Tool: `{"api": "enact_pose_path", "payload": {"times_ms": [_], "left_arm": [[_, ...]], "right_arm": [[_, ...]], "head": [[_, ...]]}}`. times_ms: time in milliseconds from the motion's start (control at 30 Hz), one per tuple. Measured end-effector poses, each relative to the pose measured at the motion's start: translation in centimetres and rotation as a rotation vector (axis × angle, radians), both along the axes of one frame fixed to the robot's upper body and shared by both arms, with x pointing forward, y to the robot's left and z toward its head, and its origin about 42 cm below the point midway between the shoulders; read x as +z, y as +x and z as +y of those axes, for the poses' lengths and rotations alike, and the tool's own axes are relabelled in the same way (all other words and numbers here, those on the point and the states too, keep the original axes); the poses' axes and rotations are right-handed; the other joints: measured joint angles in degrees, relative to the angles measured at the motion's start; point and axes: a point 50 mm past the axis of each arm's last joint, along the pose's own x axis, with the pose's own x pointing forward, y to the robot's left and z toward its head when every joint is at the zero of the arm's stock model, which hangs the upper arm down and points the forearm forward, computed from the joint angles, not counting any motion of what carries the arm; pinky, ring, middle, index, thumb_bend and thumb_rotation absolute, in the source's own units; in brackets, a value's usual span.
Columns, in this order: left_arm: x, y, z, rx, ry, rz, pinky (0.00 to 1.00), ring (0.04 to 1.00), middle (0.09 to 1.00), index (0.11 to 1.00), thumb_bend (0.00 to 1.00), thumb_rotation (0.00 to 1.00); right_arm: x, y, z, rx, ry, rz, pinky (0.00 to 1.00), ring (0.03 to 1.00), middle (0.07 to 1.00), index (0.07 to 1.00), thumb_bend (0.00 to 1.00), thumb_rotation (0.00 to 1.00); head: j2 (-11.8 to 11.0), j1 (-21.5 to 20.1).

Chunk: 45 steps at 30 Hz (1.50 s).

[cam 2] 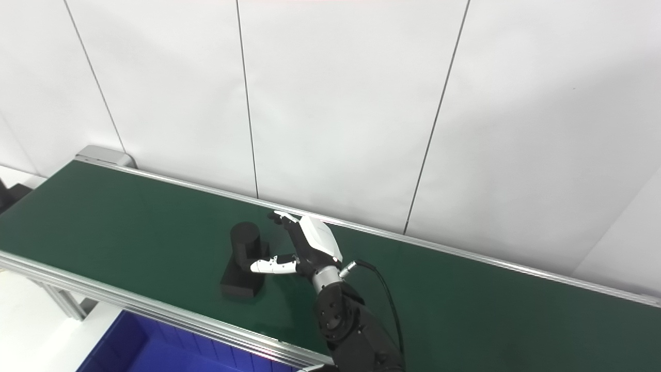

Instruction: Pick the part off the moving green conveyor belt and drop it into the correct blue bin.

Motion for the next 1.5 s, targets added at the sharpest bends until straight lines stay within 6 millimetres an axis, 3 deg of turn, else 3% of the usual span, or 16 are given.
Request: {"api": "enact_pose_path", "payload": {"times_ms": [367,933,1200,1367,1500], "left_arm": [[0.3,-0.1,-0.6,0.000,0.002,-0.012,0.63,0.737,0.808,0.820,0.85,0.52],[0.6,-0.5,-0.7,0.012,-0.006,-0.018,0.66,0.758,0.828,0.828,0.85,0.55],[1.1,-0.7,-0.4,0.021,-0.029,-0.023,0.70,0.770,0.828,0.840,0.85,0.56],[1.1,-1.3,-0.3,0.018,-0.029,-0.014,0.71,0.763,0.808,0.845,0.83,0.56],[1.5,-1.4,-0.1,0.018,-0.030,-0.027,0.71,0.766,0.803,0.845,0.82,0.58]], "right_arm": [[-0.2,-0.4,0.5,0.013,-0.018,-0.011,0.82,0.866,0.869,0.865,0.74,0.37],[-0.6,-0.5,0.4,-0.021,-0.058,-0.055,0.74,0.798,0.820,0.831,0.72,0.25],[-2.2,-0.9,-0.7,-0.089,-0.065,-0.044,0.73,0.789,0.816,0.814,0.71,0.22],[-3.9,-1.0,-2.6,-0.154,-0.088,-0.003,0.72,0.774,0.800,0.805,0.70,0.18],[-4.0,-0.8,-3.5,-0.183,-0.078,-0.010,0.73,0.781,0.799,0.807,0.70,0.17]], "head": [[0.5,0.4],[2.3,-0.5],[3.1,-1.7],[3.6,-2.5],[4.0,-3.2]]}}
